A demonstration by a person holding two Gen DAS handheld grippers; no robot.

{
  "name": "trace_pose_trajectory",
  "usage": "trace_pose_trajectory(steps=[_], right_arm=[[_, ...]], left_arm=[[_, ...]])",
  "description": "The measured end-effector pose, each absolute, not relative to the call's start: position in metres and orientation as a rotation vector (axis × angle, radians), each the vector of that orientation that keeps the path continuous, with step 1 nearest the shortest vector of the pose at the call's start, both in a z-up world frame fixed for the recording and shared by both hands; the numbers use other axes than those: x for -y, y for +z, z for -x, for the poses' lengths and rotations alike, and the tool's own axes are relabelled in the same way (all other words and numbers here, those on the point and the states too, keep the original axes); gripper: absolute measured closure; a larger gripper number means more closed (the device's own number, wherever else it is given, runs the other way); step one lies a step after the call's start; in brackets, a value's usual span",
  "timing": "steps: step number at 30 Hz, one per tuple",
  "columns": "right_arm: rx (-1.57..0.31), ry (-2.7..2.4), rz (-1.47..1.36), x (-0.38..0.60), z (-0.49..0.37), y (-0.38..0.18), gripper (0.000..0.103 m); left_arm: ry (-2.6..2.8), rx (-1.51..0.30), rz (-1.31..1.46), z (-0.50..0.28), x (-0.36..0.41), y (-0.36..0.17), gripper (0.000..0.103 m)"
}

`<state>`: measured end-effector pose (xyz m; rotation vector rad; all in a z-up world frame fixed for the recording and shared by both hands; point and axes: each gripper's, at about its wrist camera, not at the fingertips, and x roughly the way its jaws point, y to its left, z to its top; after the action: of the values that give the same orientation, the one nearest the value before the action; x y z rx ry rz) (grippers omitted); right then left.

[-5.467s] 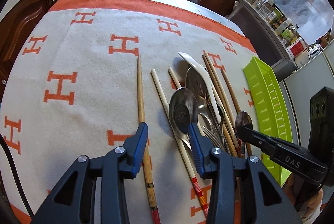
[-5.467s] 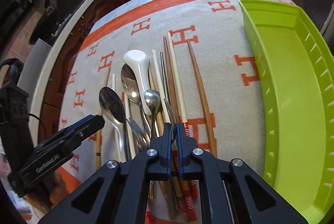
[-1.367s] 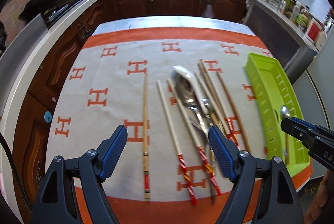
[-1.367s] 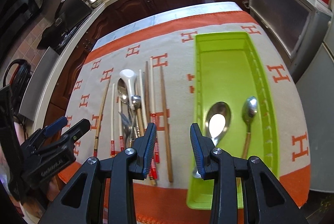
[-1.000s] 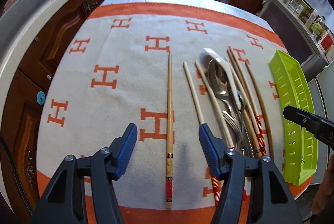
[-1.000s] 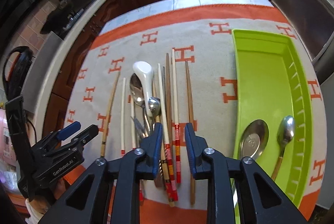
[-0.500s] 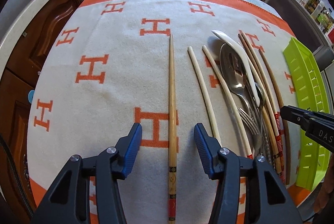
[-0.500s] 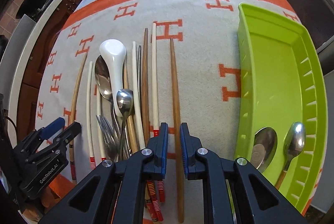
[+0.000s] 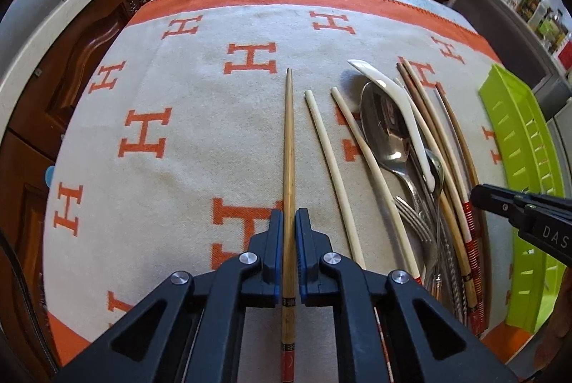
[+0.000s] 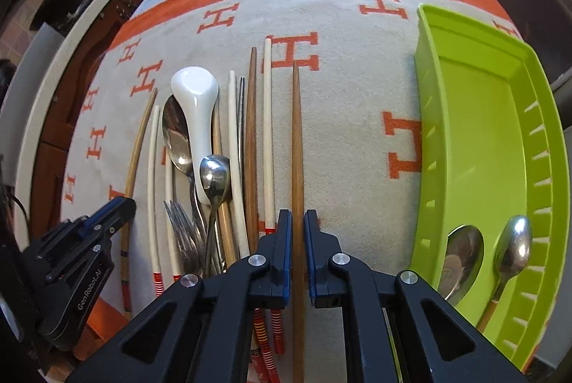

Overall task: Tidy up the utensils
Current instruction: 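Carry both chopsticks over the green tray and open both tools to drop them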

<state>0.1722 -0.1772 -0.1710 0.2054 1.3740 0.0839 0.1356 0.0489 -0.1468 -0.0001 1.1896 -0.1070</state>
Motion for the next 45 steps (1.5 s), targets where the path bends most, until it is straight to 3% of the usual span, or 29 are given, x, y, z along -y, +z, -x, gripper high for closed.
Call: trace_pose_trajectory(steps=[13, 23, 35, 38, 40, 45], right_arm=[[-1.267, 0.141, -0.36, 0.218, -0.136, -0.115, 0.096], [-1.19, 0.042, -0.371, 0.289, -0.105, -0.075, 0.096], [-1.214, -0.084, -0.389, 0.356, -0.099, -0.093, 0.096], [-1.233, -0.068, -0.438, 0.362, -0.104, -0.105, 0.093], [-1.22, -0.071, -0.461, 0.369, -0.106, -0.109, 0.085], [-1.164, -0.076, -0.536, 0.388, -0.106, -0.107, 0.084]], left_arm=[[-0.196, -1.121, 0.153, -0.118, -0.057, -0.097, 0.099], [-0.384, -1.085, 0.107, -0.102, 0.022, -0.051, 0.099], [-0.516, -1.117, 0.014, -0.108, 0.137, -0.049, 0.099], [-0.521, -1.14, 0.012, -0.113, 0.152, -0.054, 0.099], [-0.523, -1.159, 0.015, -0.115, 0.159, -0.059, 0.099], [-0.519, -1.208, 0.029, -0.126, 0.175, -0.071, 0.099]])
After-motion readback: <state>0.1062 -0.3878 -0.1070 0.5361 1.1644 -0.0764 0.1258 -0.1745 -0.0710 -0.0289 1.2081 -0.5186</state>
